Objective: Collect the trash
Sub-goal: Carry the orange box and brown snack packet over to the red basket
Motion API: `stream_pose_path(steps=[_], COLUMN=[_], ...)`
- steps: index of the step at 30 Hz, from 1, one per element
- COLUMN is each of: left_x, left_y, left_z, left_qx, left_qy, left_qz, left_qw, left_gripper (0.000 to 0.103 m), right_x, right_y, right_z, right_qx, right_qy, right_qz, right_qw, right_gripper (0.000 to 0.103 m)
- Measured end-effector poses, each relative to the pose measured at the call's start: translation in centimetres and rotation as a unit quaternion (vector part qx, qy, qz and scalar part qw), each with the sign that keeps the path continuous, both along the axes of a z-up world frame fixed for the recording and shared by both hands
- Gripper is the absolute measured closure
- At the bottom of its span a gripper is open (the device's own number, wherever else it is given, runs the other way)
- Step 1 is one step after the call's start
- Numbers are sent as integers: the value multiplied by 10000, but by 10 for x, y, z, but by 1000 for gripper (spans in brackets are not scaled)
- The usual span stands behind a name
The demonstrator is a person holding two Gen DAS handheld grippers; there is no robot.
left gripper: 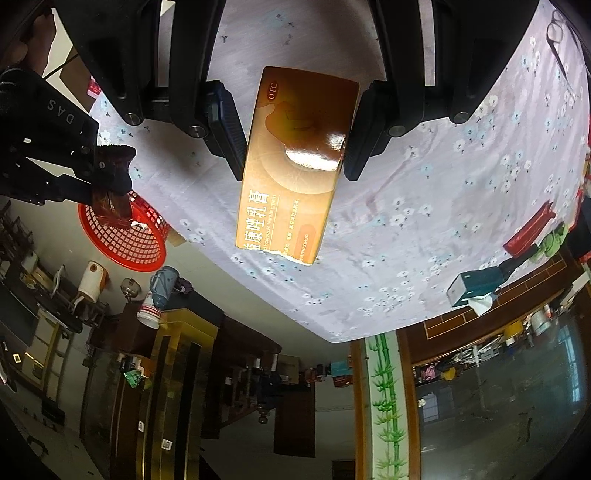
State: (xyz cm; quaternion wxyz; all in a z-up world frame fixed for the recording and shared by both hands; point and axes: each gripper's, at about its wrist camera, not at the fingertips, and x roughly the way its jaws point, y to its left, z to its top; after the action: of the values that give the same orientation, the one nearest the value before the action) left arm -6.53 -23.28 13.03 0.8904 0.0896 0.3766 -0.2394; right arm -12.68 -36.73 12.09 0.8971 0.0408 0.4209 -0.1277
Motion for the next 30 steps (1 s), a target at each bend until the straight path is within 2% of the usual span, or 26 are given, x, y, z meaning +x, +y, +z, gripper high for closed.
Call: stream_pose_path(steps=[30], left_x=[-8], left_y=[-94], left_z=[5], left_qx=[29], left_qy=[-94], left_qz=[-873], left_qw=[9961], left_gripper=[52], right_x=[-36], right_y=[-87], right_z=[10], right_qx=[163], right_qy=[-190], right_qz=[-840], right_qw=[9961], right_gripper=[67])
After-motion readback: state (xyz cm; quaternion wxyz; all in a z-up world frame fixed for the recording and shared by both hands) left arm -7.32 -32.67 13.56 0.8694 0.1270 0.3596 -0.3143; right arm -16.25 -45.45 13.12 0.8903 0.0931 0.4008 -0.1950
